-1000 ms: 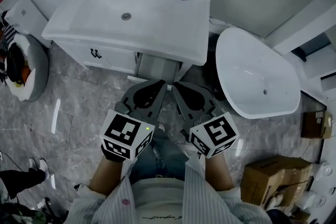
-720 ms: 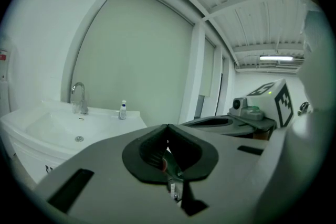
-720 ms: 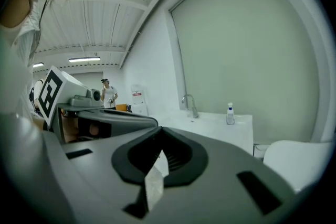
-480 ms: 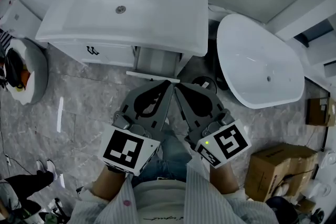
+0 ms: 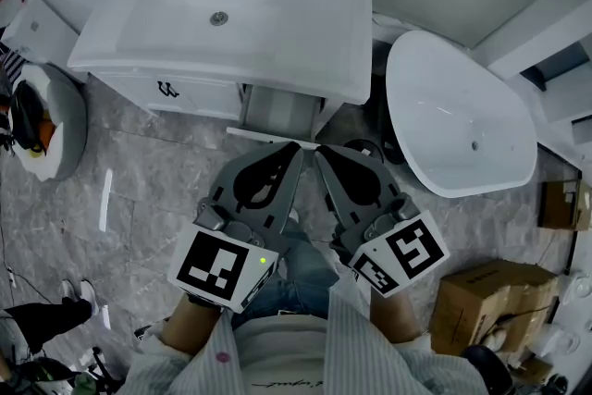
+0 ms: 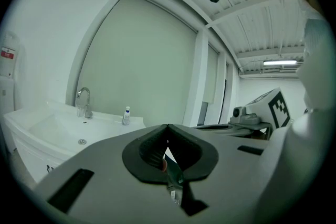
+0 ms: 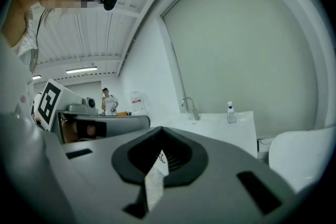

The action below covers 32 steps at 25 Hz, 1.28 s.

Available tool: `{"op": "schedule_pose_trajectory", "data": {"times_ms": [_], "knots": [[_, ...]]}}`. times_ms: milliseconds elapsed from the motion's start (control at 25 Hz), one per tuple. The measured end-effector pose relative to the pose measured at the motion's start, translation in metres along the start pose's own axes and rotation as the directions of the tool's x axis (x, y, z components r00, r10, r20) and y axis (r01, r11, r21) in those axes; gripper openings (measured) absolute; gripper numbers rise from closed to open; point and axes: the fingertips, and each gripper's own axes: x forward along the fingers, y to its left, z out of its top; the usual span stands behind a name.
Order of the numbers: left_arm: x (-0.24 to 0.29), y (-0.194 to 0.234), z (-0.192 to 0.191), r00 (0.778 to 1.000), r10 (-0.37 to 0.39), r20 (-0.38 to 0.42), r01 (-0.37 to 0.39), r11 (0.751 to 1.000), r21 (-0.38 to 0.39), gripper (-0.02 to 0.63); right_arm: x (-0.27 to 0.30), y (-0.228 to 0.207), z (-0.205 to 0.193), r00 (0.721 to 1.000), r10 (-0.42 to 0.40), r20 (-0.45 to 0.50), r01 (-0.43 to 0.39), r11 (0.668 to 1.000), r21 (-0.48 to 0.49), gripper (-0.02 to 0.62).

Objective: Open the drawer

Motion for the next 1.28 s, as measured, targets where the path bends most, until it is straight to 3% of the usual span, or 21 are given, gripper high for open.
{"op": "schedule_pose_trajectory", "data": {"times_ms": [1280], "knots": [[0.010, 0.031, -0.008, 0.997, 0.074, -0.006, -0.074, 0.997, 0.002, 0.017, 0.025, -0.009, -0.002, 0.998, 0.043, -0.047, -0.045, 0.999, -0.031, 0.008]]}}
